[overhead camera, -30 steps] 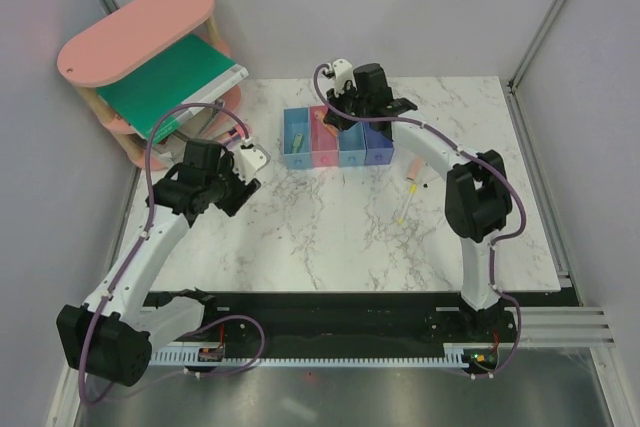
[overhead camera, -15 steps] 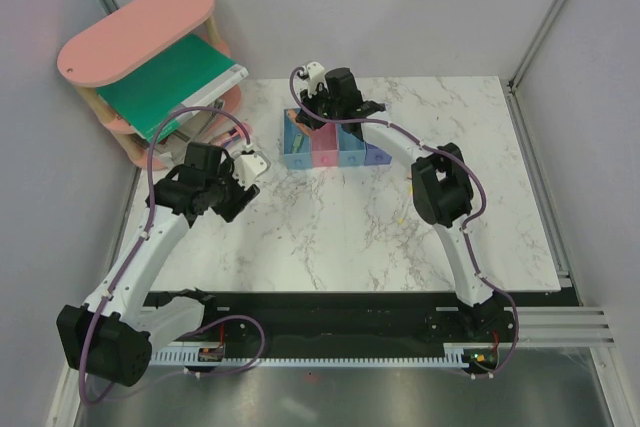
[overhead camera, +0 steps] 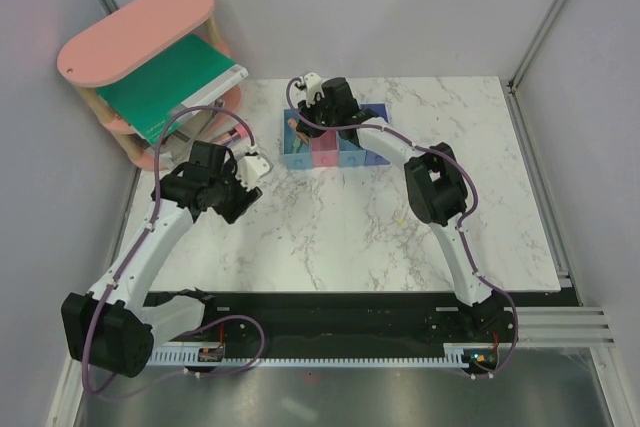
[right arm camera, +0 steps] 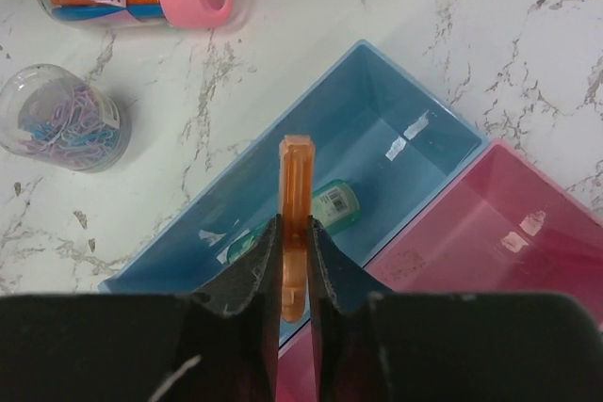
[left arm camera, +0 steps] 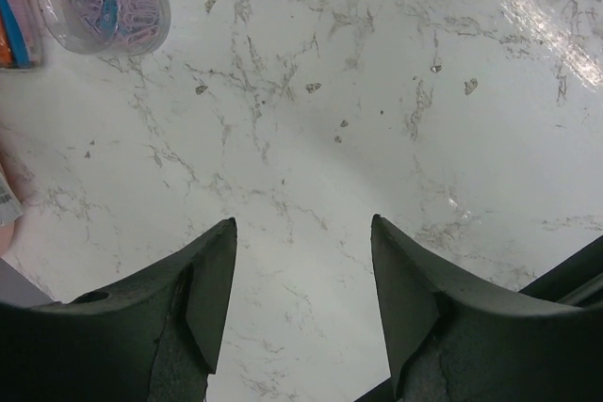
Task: Sort the stationery into containers
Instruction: Place the stationery in the storage box, then pick up the stationery from the center of the board.
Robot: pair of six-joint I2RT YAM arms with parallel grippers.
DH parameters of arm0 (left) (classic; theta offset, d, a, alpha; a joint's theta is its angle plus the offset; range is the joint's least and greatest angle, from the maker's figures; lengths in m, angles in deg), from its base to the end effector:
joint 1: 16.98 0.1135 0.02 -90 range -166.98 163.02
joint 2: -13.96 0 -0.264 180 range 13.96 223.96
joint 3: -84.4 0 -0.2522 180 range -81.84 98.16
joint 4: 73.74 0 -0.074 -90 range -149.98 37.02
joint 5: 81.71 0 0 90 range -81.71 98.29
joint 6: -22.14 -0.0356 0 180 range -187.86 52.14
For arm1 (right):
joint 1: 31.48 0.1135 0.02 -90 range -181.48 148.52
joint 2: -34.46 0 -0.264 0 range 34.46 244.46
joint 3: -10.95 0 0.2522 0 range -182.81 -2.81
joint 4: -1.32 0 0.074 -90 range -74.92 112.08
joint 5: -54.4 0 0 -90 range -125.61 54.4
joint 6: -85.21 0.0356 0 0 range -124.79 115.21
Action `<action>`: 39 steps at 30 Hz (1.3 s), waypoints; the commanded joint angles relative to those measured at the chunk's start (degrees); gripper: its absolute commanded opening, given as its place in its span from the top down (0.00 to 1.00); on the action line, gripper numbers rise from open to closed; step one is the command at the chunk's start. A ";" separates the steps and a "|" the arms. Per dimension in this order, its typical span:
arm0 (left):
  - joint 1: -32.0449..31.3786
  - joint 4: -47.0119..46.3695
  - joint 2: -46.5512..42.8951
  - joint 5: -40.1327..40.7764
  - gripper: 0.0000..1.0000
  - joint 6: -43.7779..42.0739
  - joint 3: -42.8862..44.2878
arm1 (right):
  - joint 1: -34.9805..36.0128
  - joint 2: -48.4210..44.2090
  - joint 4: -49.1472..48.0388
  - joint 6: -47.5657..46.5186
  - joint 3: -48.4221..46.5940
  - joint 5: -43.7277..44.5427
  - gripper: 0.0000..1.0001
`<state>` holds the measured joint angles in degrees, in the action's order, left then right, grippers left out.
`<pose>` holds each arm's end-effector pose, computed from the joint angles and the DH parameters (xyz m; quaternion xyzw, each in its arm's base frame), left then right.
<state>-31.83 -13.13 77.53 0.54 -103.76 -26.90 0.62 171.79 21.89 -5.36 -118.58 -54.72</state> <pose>0.2072 -0.0599 0.2824 0.4264 0.8523 -0.0094 0.3028 0.4671 0.3068 0.2071 -0.3198 0.7888 0.2745 0.4474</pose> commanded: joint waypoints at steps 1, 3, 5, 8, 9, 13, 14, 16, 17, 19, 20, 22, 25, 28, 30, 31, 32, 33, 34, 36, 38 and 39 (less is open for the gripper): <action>0.09 -0.35 1.11 -0.96 0.33 -1.81 1.49 | 0.25 -0.40 -1.80 -2.05 0.98 1.18 0.76; 0.17 -1.06 1.55 -0.69 0.32 -1.54 1.66 | 0.33 -0.75 -1.36 -2.58 1.24 1.18 0.72; 0.17 -1.93 1.73 -0.43 0.31 -1.54 2.10 | 0.42 -1.28 -1.10 -3.11 1.42 1.45 0.68; 0.17 -3.77 2.69 1.15 0.30 -0.67 2.63 | 0.42 -2.60 -0.31 -3.98 1.95 1.71 0.64; 0.17 -4.65 3.05 2.37 0.30 0.73 2.72 | 0.42 -3.56 -0.04 -4.25 2.29 1.89 0.64; 0.26 -9.31 8.74 11.51 0.30 4.87 4.82 | 0.42 -8.65 1.45 -6.36 4.66 3.12 0.59; 0.26 -10.37 9.37 12.05 0.30 6.35 5.09 | 0.42 -9.97 2.41 -6.89 5.80 3.38 0.55; 0.26 -13.62 12.17 12.75 0.28 7.51 5.97 | 0.42 -13.93 4.08 -8.64 6.60 3.99 0.44; 0.26 -14.67 13.50 13.37 0.25 8.73 6.41 | 0.42 -15.24 6.00 -9.26 7.56 4.43 0.31; 0.26 -17.48 15.96 14.07 0.21 8.74 7.64 | 0.42 -19.55 8.04 -11.98 8.88 6.10 0.22; 0.35 -18.63 18.32 14.42 0.19 8.39 7.90 | 0.42 -22.52 10.31 -13.12 10.54 6.80 0.15; 0.61 -21.78 20.53 14.17 0.12 8.04 8.87 | 0.42 -25.18 12.95 -16.54 12.05 8.47 0.07; 1.14 -23.90 24.84 12.94 0.07 6.99 10.98 | 0.42 -30.54 18.93 -21.20 15.39 11.10 0.02; 2.72 -25.22 29.23 9.61 0.06 6.11 13.00 | 0.25 -36.25 22.72 -24.02 20.39 14.70 0.02; 4.65 -25.58 32.82 6.54 0.07 5.67 15.45 | 0.16 -41.26 22.90 -24.56 25.31 16.12 0.02; 5.35 -25.32 34.15 5.47 0.07 5.40 16.33 | 0.07 -42.75 22.99 -24.73 26.80 16.56 0.02; 6.75 -25.23 35.21 4.85 0.08 5.31 17.21 | -0.02 -45.55 23.07 -24.91 29.26 17.26 0.02; 7.46 -25.14 36.00 3.80 0.08 4.97 18.87 | -0.02 -46.80 23.07 -24.91 30.32 17.53 0.02; 8.08 -25.05 37.66 2.92 0.08 4.61 19.59 | -0.10 -47.94 23.16 -24.91 31.21 17.79 0.02; 9.49 -24.44 38.90 1.17 0.09 4.00 21.52 | -0.28 -50.32 23.95 -24.82 32.88 18.06 0.02; 10.28 -24.00 40.31 -0.07 0.09 3.04 22.31 | -0.72 -51.81 24.13 -24.82 34.28 17.97 0.02; 10.37 -23.91 40.66 -0.94 0.09 2.85 22.67 | -0.81 -51.99 24.22 -24.82 34.64 17.97 0.02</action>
<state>-22.47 -35.92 116.92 4.79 -98.21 -7.84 0.49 123.31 45.19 -29.08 -85.62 -38.48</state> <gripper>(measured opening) 0.914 0.980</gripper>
